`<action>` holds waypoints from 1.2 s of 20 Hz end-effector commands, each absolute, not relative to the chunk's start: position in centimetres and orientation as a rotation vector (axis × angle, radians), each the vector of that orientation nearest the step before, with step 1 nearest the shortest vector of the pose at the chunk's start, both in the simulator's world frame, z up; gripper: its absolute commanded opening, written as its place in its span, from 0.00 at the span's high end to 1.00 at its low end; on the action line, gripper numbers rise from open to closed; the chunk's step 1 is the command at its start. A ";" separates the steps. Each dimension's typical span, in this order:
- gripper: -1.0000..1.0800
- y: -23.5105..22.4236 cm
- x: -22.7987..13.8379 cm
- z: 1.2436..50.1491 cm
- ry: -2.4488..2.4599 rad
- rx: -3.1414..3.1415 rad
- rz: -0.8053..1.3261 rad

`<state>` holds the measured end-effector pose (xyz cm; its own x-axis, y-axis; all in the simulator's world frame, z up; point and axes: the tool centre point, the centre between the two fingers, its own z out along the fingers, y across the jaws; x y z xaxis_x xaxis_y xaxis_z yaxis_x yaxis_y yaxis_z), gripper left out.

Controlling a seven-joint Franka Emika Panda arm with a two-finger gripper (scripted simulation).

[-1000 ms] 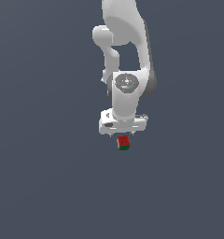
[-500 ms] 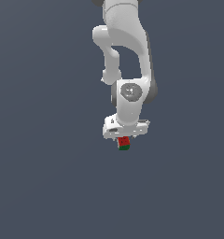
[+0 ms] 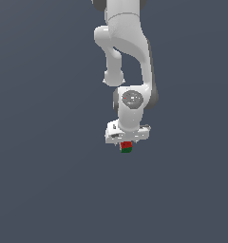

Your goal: Pick up the object and move it to a goal position.

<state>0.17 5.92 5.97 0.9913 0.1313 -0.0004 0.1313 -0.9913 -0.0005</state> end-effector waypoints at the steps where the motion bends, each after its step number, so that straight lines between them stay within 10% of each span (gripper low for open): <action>1: 0.04 5.9 0.1 4.7 -0.207 -3.134 0.002; 8: 0.04 5.9 0.2 3.3 -0.208 -3.135 0.001; 9: 1.00 5.9 0.2 3.3 -0.208 -3.135 0.001; 24: 1.00 6.2 0.2 4.2 -0.208 -3.135 0.002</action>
